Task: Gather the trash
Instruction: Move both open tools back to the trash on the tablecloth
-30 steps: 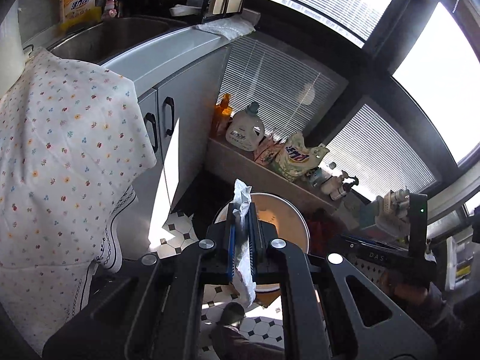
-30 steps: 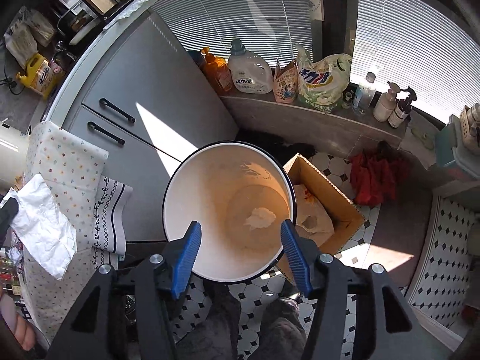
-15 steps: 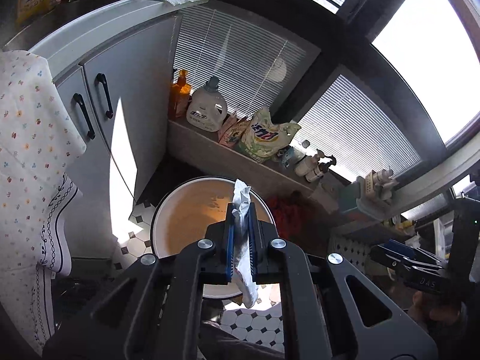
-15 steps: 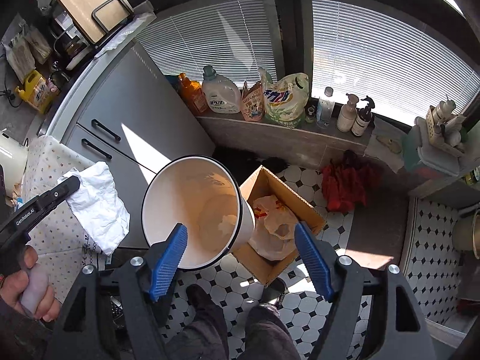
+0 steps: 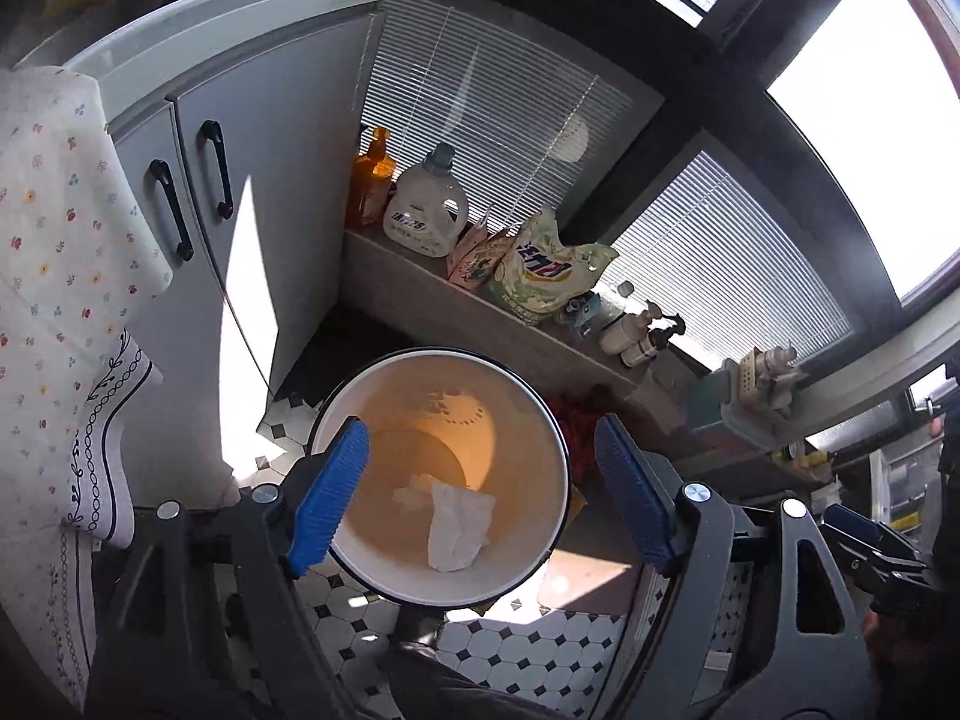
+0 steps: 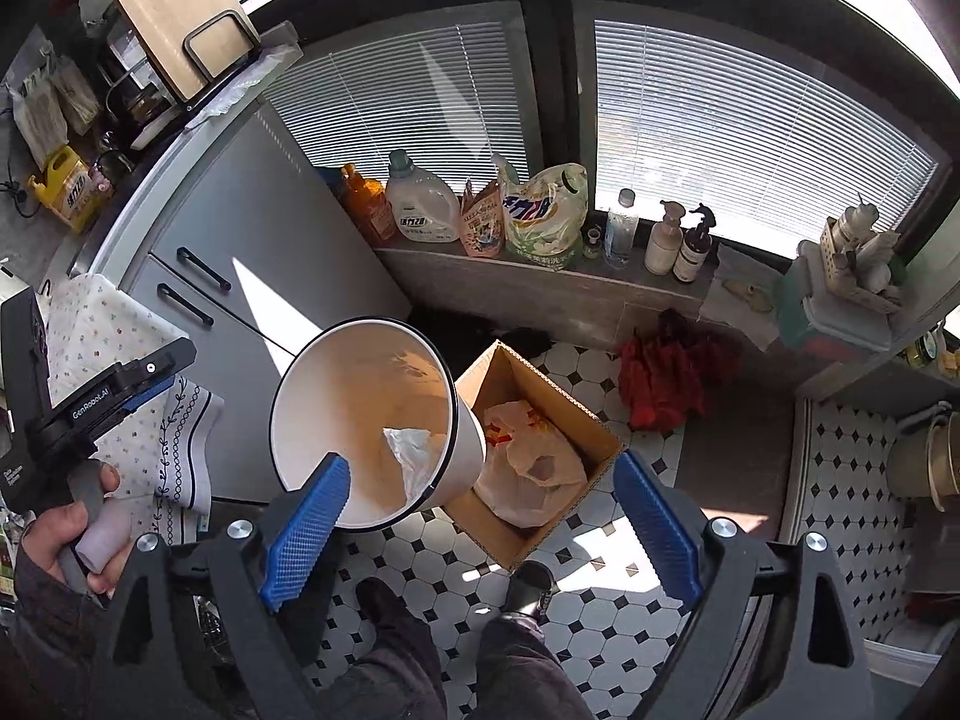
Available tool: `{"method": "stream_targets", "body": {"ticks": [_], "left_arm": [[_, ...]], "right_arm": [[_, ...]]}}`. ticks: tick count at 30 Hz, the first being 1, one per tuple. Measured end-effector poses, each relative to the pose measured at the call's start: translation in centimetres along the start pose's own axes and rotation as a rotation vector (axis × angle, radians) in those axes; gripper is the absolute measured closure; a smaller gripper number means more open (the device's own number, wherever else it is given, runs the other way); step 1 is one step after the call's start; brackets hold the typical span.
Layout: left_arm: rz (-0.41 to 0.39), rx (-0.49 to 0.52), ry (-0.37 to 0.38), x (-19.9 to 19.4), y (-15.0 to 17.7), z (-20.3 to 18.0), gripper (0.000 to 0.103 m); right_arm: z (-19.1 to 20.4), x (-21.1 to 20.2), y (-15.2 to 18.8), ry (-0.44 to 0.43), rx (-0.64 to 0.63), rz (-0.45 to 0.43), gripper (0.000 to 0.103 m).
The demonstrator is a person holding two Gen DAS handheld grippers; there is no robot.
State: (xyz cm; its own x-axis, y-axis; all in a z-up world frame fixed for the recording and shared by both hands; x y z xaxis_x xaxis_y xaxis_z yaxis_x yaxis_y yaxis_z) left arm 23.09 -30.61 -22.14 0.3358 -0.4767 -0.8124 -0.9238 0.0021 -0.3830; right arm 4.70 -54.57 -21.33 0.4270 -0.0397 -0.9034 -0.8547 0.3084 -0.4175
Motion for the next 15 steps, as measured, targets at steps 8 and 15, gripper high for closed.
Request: {"method": "stream_targets", "body": {"ticks": [8,15], "left_arm": [[-0.114,-0.04,-0.077,-6.9,-1.0,3.9,0.006],[-0.232,-0.131,-0.155,-13.9,-1.5,9.3,0.006]], "right_arm": [[5.5,-0.3,-2.6,-0.066,-0.084,-0.051,0.008],[12.5,-0.9,-4.8,-0.158,-0.188,-0.09,0.008]]}}
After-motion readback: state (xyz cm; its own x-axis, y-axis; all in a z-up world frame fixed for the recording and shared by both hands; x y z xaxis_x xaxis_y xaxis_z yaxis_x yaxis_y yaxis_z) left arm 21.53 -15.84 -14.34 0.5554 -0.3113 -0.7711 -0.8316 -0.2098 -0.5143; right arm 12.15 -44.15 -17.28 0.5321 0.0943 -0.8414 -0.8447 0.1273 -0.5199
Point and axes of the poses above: each gripper's, at about its wrist camera, not at the fingertips, and x roughly the way its jaws point, z to its left, y to its underside, the point moved 2 cm from there along x, roughly the way its jaws point, and after that the axes turned 12 degrees about -x, right-handed, at the moved point
